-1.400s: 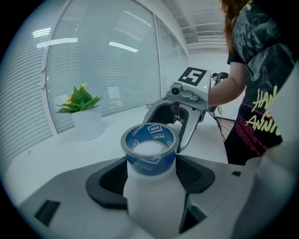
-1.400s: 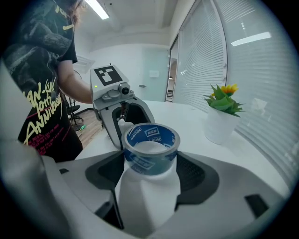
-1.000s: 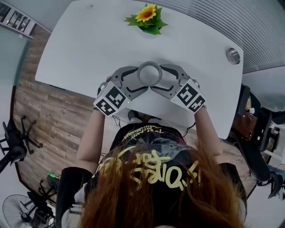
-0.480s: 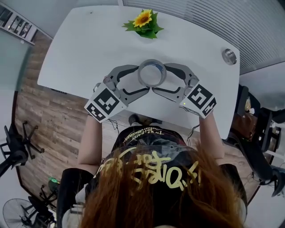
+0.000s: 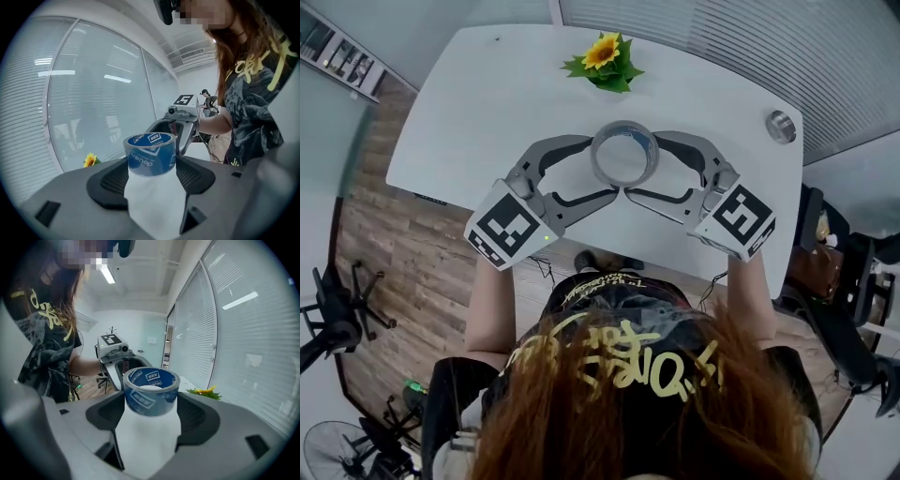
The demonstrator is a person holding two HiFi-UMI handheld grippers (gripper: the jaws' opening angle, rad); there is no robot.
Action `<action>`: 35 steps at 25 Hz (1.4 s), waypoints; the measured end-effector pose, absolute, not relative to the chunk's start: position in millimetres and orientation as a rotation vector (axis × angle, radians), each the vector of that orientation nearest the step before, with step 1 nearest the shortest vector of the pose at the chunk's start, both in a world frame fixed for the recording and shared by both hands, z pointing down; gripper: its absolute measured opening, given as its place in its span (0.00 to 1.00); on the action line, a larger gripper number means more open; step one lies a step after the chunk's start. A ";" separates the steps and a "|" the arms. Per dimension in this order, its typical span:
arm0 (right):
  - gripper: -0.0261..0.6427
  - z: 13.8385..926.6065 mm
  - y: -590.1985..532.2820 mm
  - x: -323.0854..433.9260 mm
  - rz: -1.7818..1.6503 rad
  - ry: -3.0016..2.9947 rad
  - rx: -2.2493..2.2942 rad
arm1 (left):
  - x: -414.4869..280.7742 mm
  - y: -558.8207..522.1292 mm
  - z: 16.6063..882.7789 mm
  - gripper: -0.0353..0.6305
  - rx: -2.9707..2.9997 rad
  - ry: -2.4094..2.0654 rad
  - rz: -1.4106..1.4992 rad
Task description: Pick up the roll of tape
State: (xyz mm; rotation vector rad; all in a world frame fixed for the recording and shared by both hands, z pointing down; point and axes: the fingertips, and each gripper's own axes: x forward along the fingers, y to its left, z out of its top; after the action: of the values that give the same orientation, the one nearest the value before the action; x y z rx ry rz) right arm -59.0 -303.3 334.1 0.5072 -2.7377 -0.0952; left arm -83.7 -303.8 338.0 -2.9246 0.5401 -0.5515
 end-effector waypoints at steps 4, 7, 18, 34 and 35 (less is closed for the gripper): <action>0.54 318.0 -303.8 -58.2 -0.123 -2.784 0.516 | -83.5 -303.3 321.5 0.52 -2.912 0.536 -0.507; 0.54 308.8 -303.8 -57.4 -0.166 -2.808 0.512 | -84.3 -301.6 312.7 0.52 -2.909 0.529 -0.486; 0.54 286.5 -294.9 -54.9 -0.119 -2.854 0.535 | -82.8 -293.7 289.4 0.52 -2.873 0.510 -0.443; 0.54 274.2 -294.9 -55.3 -0.186 -2.889 0.526 | -83.7 -291.8 279.6 0.52 -2.873 0.532 -0.424; 0.54 274.1 -294.9 -55.6 -0.184 -2.890 0.525 | -83.9 -291.8 279.4 0.52 -2.869 0.531 -0.425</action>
State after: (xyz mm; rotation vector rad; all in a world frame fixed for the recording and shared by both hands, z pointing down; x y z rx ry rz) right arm -55.6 -294.9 274.1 0.5253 -2.8897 -0.1842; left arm -83.9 -291.8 279.4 -2.8693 0.5312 -0.4250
